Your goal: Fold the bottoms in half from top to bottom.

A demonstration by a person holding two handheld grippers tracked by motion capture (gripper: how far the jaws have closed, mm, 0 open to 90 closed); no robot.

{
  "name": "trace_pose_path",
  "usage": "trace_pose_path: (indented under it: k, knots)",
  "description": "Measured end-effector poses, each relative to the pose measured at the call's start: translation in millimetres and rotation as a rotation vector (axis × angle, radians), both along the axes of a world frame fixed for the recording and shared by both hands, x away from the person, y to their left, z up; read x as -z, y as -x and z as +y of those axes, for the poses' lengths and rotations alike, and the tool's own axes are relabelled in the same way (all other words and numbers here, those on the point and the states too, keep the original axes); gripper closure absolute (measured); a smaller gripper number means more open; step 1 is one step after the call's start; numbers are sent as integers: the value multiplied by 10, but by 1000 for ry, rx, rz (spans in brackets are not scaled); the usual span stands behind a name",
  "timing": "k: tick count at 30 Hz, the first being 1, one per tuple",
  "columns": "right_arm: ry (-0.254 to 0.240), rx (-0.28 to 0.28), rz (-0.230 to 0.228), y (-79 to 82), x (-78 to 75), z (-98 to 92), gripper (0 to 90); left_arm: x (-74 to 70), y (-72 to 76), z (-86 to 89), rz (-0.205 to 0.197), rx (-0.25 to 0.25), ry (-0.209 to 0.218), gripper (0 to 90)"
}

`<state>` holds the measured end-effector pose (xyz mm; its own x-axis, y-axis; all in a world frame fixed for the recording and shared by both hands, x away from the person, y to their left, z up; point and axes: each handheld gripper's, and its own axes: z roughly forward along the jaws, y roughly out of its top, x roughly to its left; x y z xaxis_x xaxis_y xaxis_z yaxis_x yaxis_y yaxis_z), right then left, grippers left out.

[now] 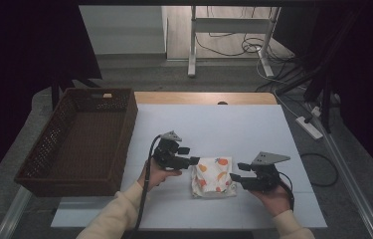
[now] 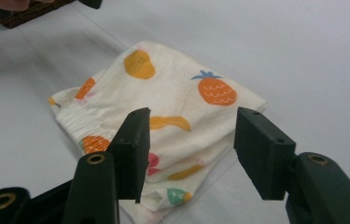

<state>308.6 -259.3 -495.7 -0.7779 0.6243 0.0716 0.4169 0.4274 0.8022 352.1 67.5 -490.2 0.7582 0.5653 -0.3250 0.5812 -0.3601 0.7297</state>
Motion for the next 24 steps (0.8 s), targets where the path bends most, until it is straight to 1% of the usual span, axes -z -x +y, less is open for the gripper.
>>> trace_pose_path:
  k: [1,3,7,10,14,16,24]
  knots:
    - [0,0,-5,-1,-8,-10,451,-12,2,-1,3,-2,-4,333]
    - [0,-2,-6,2,-23,-30,441,-43,13,6,-7,-8,-9,310]
    - [3,0,-5,1,-20,-76,424,-83,31,44,-16,-12,3,287]
    - [4,6,2,-3,-11,-101,407,-97,28,93,-21,-17,4,276]
    - [13,11,-3,6,0,-123,399,-89,3,156,-14,-23,9,270]
    - [14,16,-2,14,1,-136,398,-83,-12,176,-7,-22,4,264]
    - [15,22,6,12,20,-199,399,-65,-48,207,3,-24,-5,249]
